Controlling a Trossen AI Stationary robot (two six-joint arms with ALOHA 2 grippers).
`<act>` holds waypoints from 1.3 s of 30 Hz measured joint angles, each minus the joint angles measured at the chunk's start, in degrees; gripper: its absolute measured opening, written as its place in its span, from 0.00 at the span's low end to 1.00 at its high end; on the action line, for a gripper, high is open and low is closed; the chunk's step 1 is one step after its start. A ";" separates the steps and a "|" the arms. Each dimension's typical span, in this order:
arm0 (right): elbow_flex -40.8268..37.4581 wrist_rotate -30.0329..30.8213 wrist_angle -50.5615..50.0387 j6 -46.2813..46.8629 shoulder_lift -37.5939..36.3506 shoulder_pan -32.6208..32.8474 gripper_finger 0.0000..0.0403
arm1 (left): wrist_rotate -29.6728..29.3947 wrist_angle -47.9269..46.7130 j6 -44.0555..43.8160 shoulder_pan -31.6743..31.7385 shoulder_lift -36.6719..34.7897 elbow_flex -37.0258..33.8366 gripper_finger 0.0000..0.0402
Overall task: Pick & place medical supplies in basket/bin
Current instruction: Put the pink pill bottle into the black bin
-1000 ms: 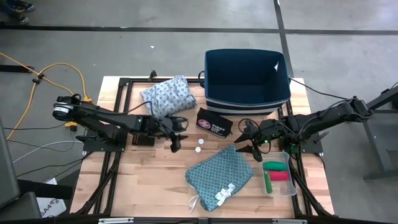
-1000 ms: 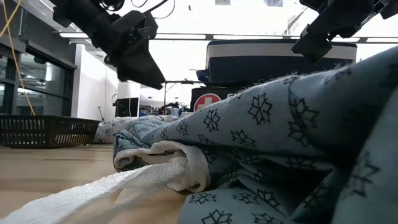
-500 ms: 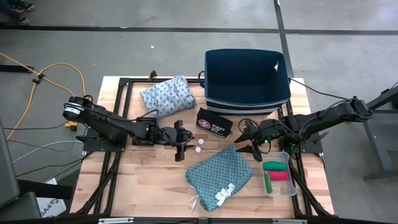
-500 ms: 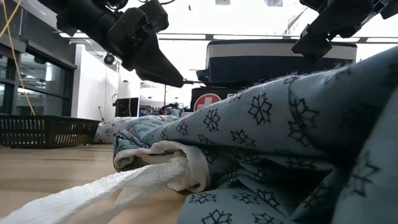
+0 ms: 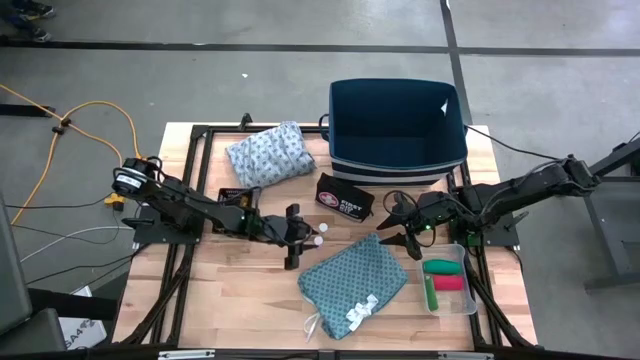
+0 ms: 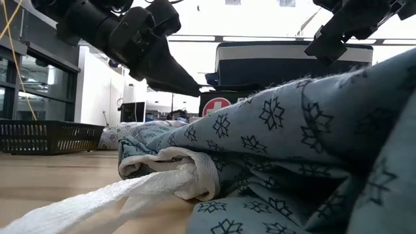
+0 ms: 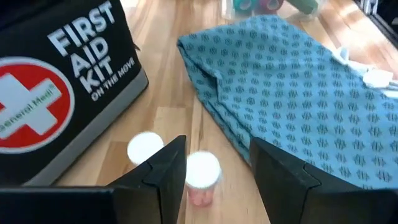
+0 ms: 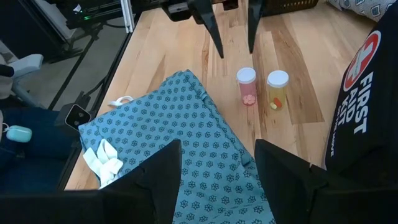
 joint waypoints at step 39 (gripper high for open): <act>0.00 -0.01 0.44 -0.01 -0.02 0.00 0.48 | -2.78 5.26 0.18 -0.64 8.26 0.17 0.42</act>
